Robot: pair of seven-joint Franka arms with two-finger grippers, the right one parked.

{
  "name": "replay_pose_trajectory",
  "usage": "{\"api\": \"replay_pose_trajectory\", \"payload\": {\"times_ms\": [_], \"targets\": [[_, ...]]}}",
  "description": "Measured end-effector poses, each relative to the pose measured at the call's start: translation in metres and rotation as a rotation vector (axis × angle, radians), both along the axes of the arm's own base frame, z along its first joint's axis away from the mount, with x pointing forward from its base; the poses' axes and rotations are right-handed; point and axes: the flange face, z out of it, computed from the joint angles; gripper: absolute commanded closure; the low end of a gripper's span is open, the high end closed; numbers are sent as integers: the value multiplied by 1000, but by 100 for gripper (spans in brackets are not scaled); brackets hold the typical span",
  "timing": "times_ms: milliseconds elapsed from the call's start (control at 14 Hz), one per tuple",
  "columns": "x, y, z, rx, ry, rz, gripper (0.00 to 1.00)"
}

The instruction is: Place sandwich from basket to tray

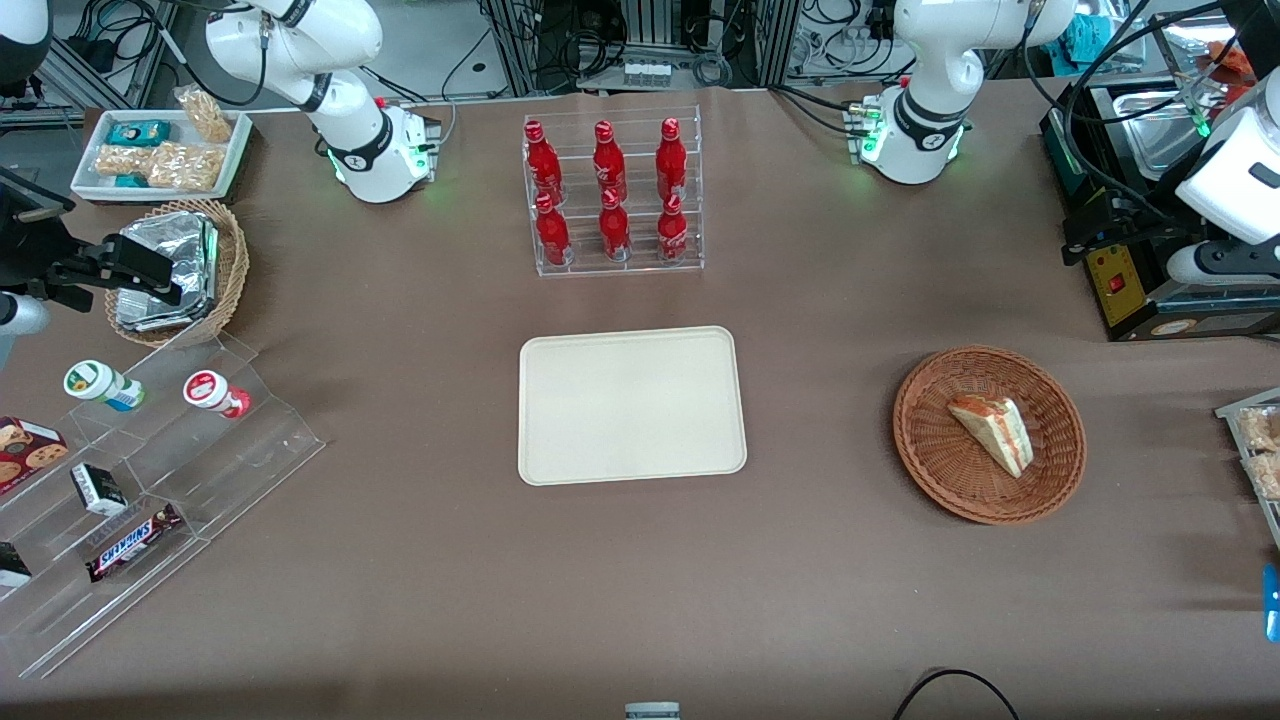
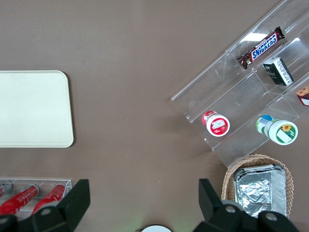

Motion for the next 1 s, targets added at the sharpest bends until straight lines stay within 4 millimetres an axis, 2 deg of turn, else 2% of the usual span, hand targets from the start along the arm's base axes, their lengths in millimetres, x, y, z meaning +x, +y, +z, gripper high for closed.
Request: {"api": "replay_pose_trajectory", "payload": {"times_ms": [786,929,1000], "targets": [[0,-1,-1,2,2,-9,0],[2,-1,-8,5,17,-9,0],[3,-1,-18,8,36,-9,0]]}}
